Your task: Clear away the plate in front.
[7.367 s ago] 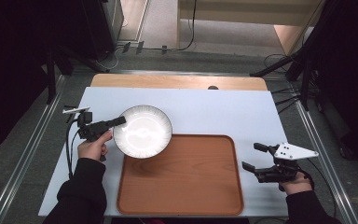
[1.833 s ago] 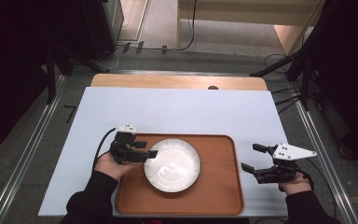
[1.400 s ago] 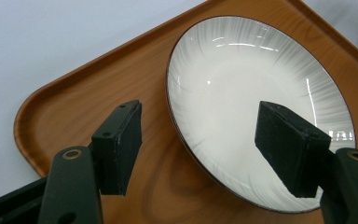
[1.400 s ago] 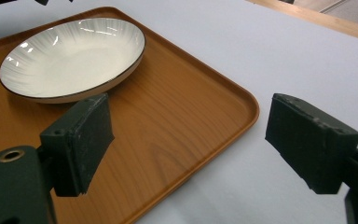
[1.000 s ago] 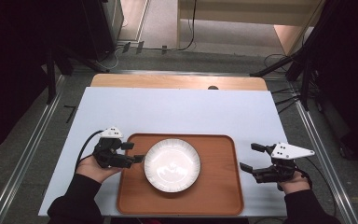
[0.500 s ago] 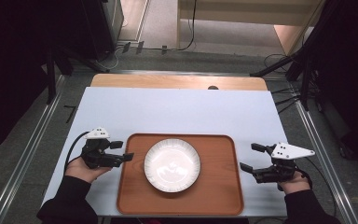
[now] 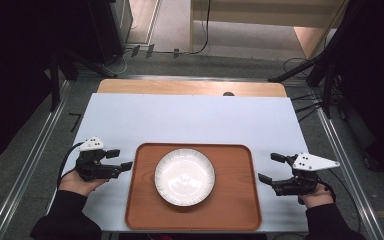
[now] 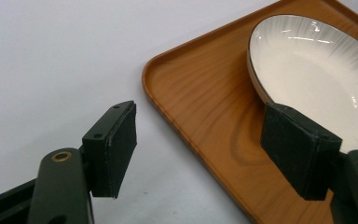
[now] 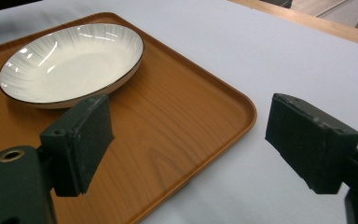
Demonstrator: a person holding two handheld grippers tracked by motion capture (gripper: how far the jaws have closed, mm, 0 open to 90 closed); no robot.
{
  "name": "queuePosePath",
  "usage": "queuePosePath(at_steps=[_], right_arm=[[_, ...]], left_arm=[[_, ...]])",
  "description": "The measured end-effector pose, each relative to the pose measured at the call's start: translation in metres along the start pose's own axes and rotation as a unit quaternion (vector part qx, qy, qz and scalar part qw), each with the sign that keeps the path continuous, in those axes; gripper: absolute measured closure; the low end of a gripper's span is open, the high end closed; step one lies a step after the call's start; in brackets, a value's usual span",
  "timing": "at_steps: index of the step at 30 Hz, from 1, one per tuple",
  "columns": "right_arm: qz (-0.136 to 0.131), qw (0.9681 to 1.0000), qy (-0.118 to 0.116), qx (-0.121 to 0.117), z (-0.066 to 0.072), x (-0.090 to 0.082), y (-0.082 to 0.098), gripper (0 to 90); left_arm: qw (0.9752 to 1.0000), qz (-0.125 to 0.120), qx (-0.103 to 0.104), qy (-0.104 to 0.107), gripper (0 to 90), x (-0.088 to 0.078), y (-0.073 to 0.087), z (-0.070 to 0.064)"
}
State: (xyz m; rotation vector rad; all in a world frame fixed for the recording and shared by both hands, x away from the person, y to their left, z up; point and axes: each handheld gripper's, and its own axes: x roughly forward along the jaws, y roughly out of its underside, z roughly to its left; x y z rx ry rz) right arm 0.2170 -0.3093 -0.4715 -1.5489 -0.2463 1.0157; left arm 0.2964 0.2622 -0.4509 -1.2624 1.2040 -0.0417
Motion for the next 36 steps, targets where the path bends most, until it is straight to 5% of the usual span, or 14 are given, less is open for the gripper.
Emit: queuePosePath(at_steps=[6, 15, 19, 36], right_arm=[[0.0, 1.0, 0.001, 0.003, 0.0, -0.001, 0.0, 15.6], [-0.001, 1.0, 0.005, 0.002, -0.001, -0.002, 0.001, 15.6], [-0.002, 1.0, 0.004, 0.003, -0.001, -0.002, 0.001, 15.6], [0.0, 1.0, 0.003, 0.003, -0.001, -0.002, 0.001, 15.6]], left_arm=[[0.9999, -0.015, 0.003, -0.002, 27.1, -0.005, 0.007, 0.008], [0.9988, -0.034, 0.009, -0.035, 26.2, -0.01, 0.013, 0.014], [0.9988, -0.046, 0.016, -0.007, 20.2, -0.013, 0.015, 0.018], [0.9966, -0.082, 0.011, -0.004, 21.3, -0.019, 0.021, 0.027]])
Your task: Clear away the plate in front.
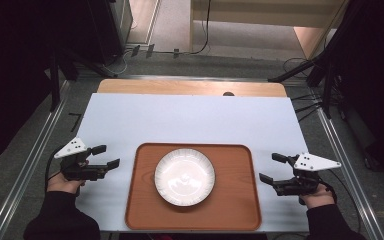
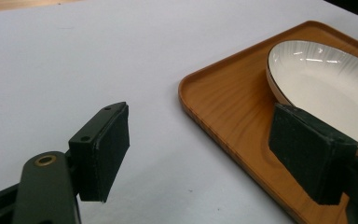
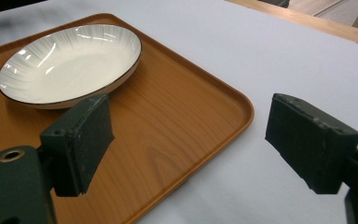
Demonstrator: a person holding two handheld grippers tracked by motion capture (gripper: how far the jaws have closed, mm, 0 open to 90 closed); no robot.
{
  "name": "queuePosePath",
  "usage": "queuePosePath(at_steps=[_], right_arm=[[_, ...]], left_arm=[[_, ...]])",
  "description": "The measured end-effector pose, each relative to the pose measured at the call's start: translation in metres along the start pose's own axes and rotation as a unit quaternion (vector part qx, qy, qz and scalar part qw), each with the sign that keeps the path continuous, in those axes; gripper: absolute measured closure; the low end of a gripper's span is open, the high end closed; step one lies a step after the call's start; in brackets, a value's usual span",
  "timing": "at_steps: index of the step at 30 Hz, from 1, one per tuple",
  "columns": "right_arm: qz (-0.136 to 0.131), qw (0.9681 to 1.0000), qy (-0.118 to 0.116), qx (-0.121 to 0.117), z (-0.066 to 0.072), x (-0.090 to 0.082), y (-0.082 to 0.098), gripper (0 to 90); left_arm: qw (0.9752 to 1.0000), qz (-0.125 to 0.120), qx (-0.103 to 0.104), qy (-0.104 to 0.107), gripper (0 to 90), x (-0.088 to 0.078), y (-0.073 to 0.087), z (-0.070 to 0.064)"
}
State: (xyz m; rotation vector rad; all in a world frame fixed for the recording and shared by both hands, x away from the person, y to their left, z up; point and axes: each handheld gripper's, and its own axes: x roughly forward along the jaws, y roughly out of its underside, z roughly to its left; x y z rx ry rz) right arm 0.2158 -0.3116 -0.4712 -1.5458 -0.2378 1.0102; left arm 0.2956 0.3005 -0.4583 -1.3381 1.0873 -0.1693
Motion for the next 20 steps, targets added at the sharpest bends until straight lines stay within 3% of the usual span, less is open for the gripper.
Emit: queuePosePath(at_steps=[20], right_arm=[[0.001, 1.0, 0.001, 0.001, -0.0001, -0.0002, 0.0003, 15.6]], left_arm=[[1.0, 0.004, 0.005, 0.0, 21.3, 0.0011, 0.0004, 0.0]])
